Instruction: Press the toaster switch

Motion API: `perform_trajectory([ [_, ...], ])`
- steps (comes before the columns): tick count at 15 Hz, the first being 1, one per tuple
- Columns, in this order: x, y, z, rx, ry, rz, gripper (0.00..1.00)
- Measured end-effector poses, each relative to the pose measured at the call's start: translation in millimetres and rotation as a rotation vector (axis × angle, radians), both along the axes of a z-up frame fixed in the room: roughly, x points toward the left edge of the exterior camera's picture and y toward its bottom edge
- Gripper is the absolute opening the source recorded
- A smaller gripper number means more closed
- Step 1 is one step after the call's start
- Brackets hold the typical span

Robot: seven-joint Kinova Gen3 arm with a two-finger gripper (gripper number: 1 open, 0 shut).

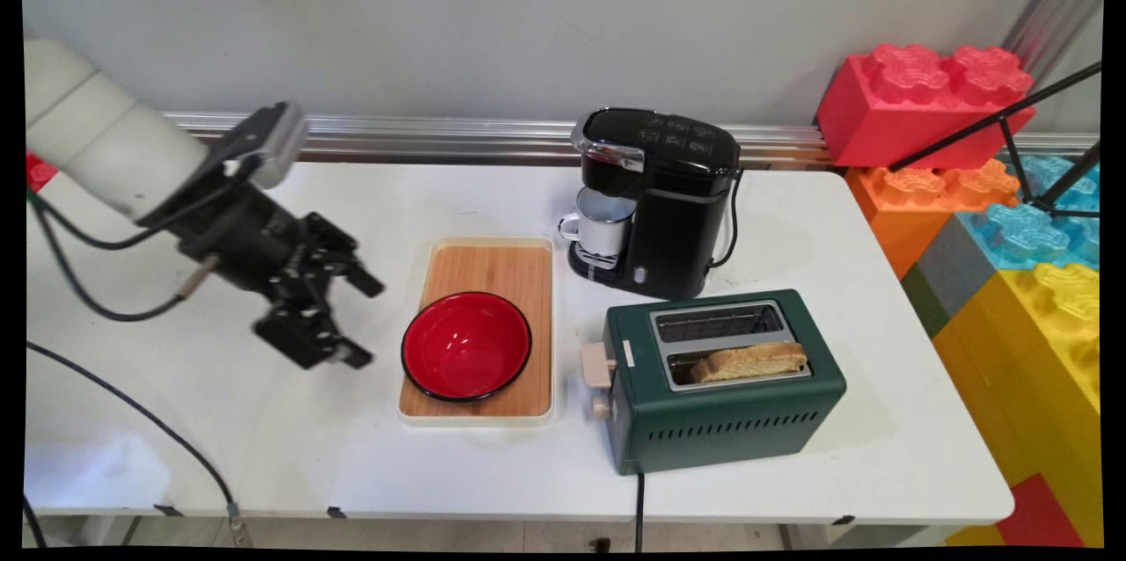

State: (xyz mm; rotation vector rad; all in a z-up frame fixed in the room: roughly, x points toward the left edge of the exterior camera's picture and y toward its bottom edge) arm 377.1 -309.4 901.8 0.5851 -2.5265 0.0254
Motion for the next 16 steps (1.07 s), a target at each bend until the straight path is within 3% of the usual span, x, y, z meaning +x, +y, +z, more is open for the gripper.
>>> perform_trajectory([
  [4, -51, -5, 10, -0.035, 0.082, -0.009, 1.00],
  [9, -85, -8, 10, -0.039, 0.118, -0.025, 1.00],
  [10, -89, -9, 9, -0.041, 0.120, -0.030, 0.00],
  [16, -104, -13, 4, -0.055, 0.129, -0.047, 0.00],
])
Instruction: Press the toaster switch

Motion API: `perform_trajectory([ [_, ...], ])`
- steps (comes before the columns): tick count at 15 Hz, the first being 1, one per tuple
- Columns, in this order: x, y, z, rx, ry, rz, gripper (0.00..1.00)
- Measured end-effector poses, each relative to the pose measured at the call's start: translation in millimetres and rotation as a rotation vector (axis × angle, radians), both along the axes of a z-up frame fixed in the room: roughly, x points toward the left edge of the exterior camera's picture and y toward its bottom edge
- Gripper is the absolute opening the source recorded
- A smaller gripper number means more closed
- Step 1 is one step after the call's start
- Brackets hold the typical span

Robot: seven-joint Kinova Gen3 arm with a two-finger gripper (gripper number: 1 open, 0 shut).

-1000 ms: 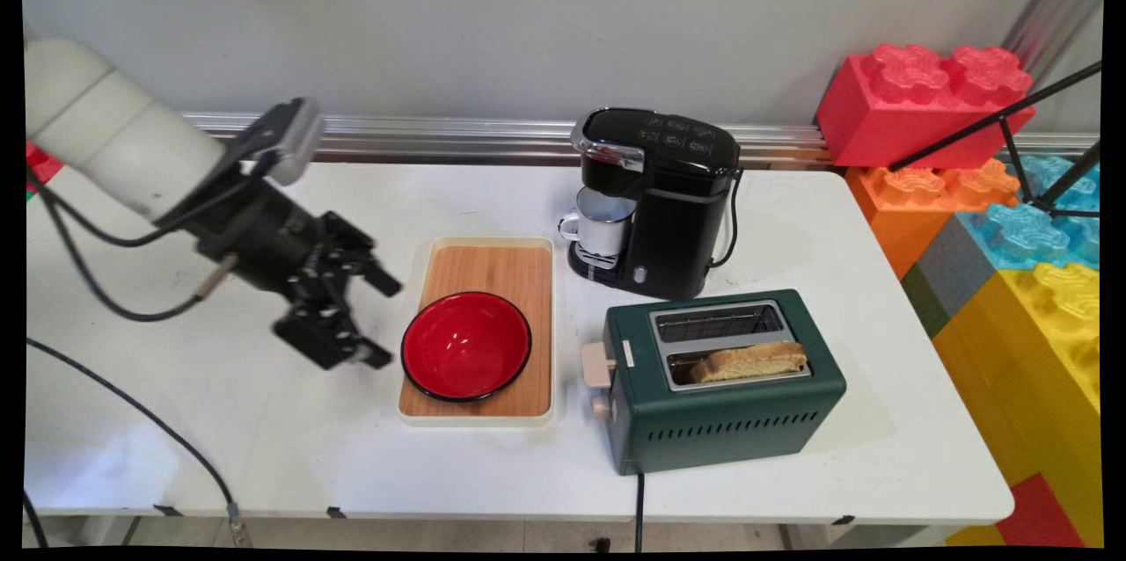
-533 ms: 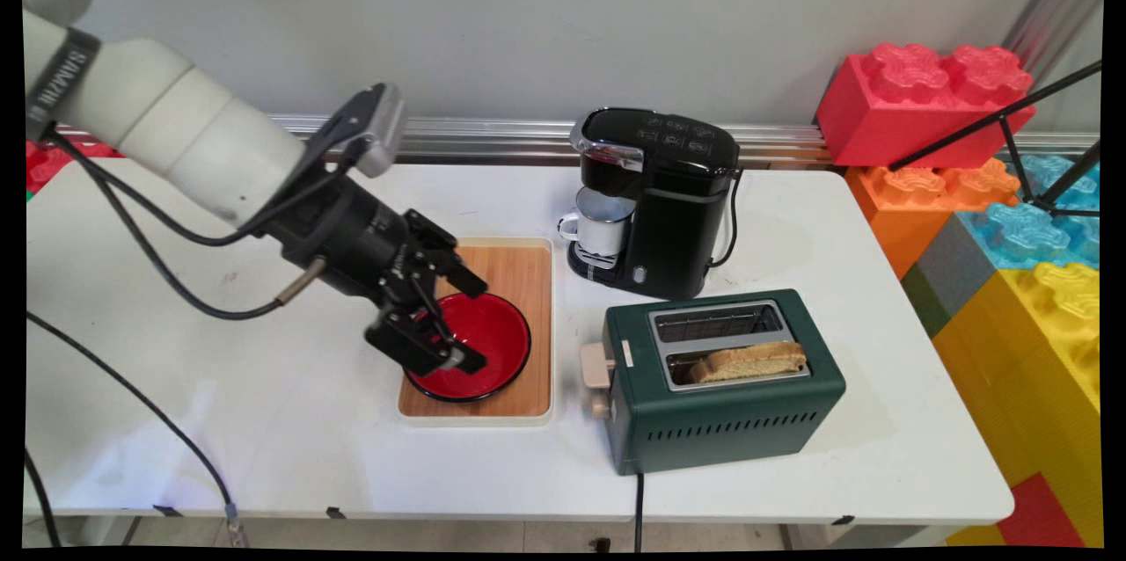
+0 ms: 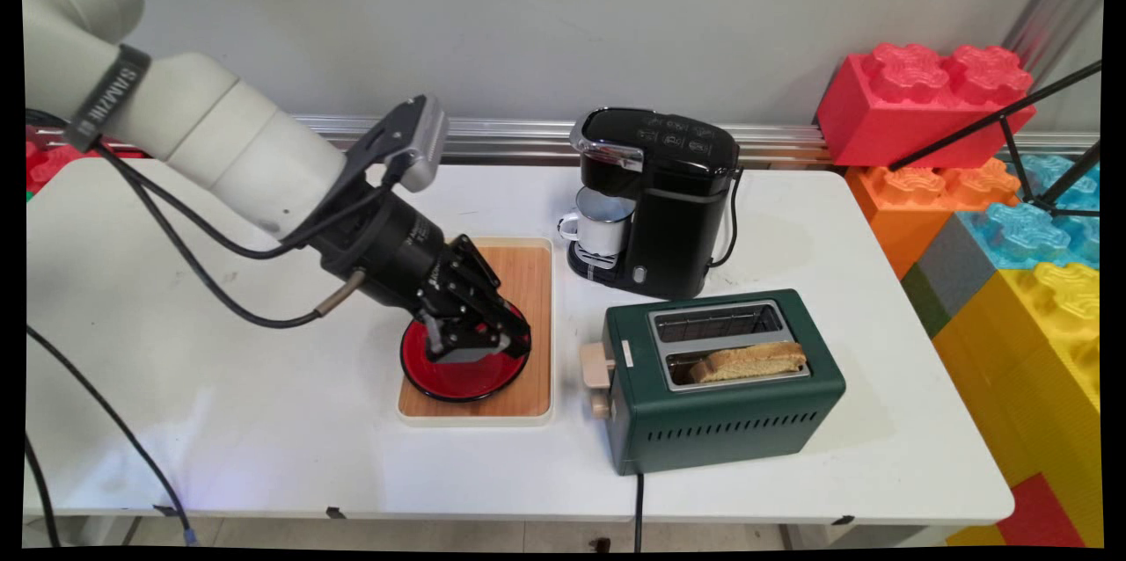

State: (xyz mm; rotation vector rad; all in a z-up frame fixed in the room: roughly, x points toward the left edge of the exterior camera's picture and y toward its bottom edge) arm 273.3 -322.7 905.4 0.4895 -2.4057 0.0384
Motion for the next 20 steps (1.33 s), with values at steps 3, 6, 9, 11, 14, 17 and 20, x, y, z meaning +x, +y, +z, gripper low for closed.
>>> perform_trajectory([
  [3, -9, -4, -5, -0.012, 0.032, -0.004, 0.00],
  [6, -12, -8, -14, -0.028, 0.078, -0.013, 0.00],
  [9, -7, -12, -27, -0.045, 0.116, -0.016, 0.00],
  [11, -1, -13, -39, -0.052, 0.136, -0.019, 0.00],
  [14, 5, -13, -54, -0.053, 0.170, -0.026, 0.00],
  [17, 9, -13, -67, -0.054, 0.201, -0.029, 0.00],
  [20, 8, -14, -76, -0.056, 0.218, -0.031, 0.00],
])
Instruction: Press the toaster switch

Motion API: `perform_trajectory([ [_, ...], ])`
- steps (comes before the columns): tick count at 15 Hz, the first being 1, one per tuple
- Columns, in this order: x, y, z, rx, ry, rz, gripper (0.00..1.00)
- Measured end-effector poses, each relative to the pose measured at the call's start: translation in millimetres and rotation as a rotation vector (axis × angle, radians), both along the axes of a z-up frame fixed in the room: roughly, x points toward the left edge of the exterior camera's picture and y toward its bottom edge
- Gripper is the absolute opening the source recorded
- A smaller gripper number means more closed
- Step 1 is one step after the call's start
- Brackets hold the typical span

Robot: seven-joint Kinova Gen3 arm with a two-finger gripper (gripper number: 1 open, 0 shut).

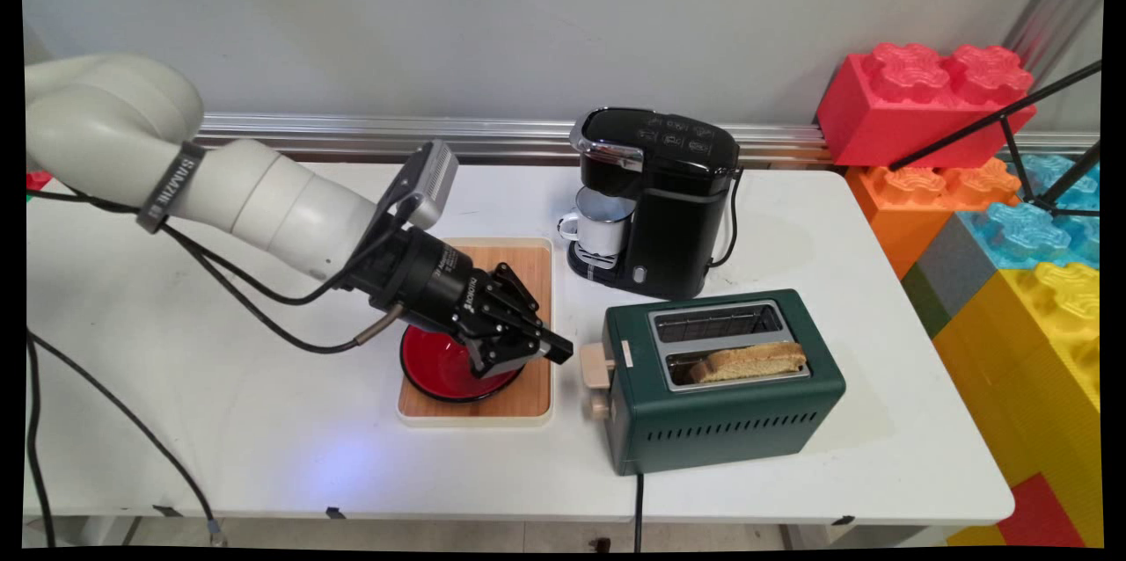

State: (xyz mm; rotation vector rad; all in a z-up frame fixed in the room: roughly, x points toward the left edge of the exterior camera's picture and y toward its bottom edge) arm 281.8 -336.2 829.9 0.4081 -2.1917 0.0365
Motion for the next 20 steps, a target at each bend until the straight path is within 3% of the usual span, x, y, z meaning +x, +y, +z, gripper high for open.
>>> perform_trajectory([
  [8, -20, -8, -6, -0.021, 0.002, -0.026, 0.00],
  [20, -43, -21, -10, -0.005, -0.117, -0.041, 0.00],
])
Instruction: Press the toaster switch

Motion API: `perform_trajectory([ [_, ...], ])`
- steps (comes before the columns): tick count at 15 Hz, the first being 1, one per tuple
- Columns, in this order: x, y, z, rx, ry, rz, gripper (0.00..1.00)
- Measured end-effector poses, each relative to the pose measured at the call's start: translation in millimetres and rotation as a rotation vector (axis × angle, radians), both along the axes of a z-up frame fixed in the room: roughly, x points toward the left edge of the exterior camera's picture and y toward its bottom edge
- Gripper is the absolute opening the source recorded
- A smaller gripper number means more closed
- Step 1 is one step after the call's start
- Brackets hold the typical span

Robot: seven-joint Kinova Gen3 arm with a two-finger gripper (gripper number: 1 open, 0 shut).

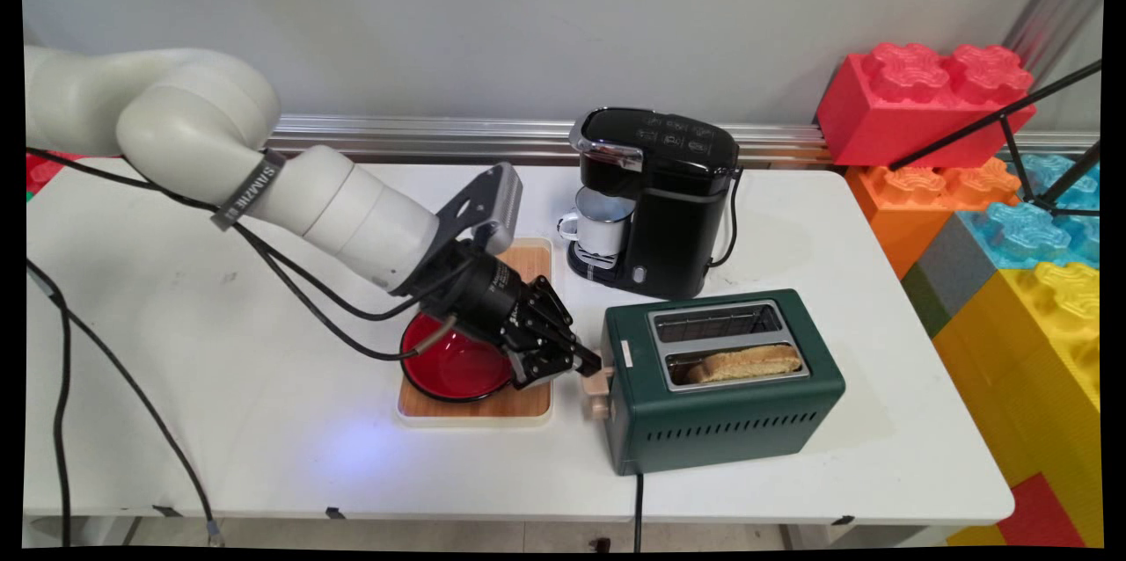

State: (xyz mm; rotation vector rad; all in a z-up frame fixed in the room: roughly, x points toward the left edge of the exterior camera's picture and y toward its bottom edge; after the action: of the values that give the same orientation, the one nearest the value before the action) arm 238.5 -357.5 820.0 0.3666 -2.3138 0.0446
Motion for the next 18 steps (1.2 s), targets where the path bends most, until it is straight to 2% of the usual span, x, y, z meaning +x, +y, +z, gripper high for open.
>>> perform_trajectory([
  [8, -9, -3, -8, 0.023, -0.057, 0.008, 0.00],
  [18, -20, -4, -12, 0.038, -0.084, 0.016, 0.00],
])
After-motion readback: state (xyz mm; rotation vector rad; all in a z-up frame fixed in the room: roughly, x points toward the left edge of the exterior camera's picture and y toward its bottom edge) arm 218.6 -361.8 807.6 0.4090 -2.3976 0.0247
